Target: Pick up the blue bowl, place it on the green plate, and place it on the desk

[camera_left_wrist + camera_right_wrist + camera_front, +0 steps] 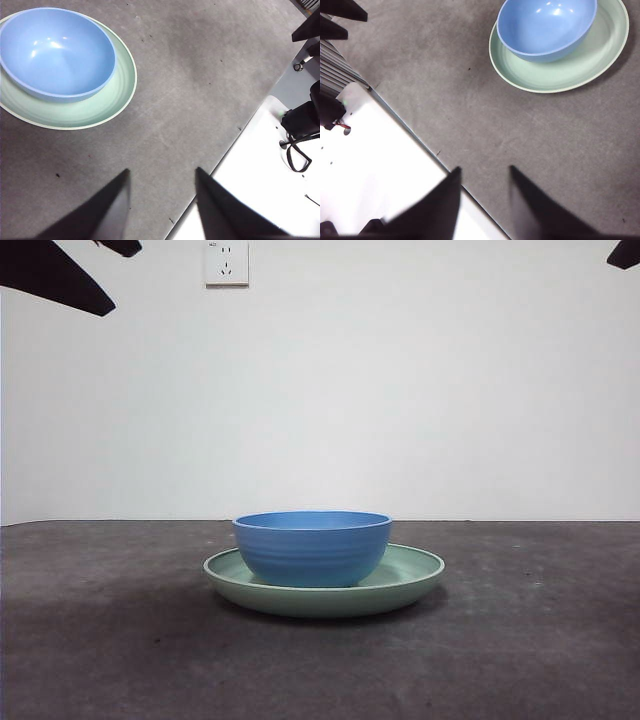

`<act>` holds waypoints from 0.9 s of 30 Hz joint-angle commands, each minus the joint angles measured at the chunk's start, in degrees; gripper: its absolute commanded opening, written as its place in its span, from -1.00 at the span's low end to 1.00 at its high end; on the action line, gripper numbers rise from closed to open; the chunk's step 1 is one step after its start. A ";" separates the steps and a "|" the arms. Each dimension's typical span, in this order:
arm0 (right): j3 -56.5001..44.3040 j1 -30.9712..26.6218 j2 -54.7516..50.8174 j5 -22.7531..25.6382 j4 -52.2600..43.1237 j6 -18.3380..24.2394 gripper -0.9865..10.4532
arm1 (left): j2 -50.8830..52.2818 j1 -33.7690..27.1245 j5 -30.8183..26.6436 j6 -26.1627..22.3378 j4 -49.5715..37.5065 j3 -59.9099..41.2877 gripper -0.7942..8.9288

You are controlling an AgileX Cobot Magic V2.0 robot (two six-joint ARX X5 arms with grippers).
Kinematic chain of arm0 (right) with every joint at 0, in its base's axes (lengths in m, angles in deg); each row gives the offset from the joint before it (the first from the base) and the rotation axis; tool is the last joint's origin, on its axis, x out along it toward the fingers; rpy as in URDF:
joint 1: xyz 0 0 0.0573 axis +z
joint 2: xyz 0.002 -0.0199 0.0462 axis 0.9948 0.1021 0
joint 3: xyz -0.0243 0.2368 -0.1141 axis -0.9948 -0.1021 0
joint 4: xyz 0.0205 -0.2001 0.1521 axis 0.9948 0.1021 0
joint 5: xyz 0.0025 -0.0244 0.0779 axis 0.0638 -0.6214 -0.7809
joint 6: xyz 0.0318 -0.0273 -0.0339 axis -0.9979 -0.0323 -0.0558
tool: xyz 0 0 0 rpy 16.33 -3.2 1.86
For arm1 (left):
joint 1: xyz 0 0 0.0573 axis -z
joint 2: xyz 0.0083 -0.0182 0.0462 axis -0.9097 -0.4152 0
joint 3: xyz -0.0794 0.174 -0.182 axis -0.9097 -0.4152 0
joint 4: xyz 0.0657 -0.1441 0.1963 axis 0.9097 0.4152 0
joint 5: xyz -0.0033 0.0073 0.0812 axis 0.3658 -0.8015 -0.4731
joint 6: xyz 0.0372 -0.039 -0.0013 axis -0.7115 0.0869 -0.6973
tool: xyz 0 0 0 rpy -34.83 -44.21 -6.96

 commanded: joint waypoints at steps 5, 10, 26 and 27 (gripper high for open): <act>0.79 0.50 0.42 0.09 -0.35 0.70 -0.81 | -0.26 0.26 0.24 0.13 -0.39 0.74 -0.81; 0.79 0.50 0.42 0.04 -1.09 0.61 -0.81 | -0.26 0.26 0.24 0.11 -0.42 0.76 -0.81; 0.79 0.50 0.42 0.02 -2.38 0.61 -0.81 | 0.22 0.26 0.24 -0.44 -0.24 0.76 -0.81; 0.79 0.50 0.42 0.02 -2.38 0.61 -0.81 | 0.96 -0.11 -1.16 -3.48 -0.70 0.76 -0.81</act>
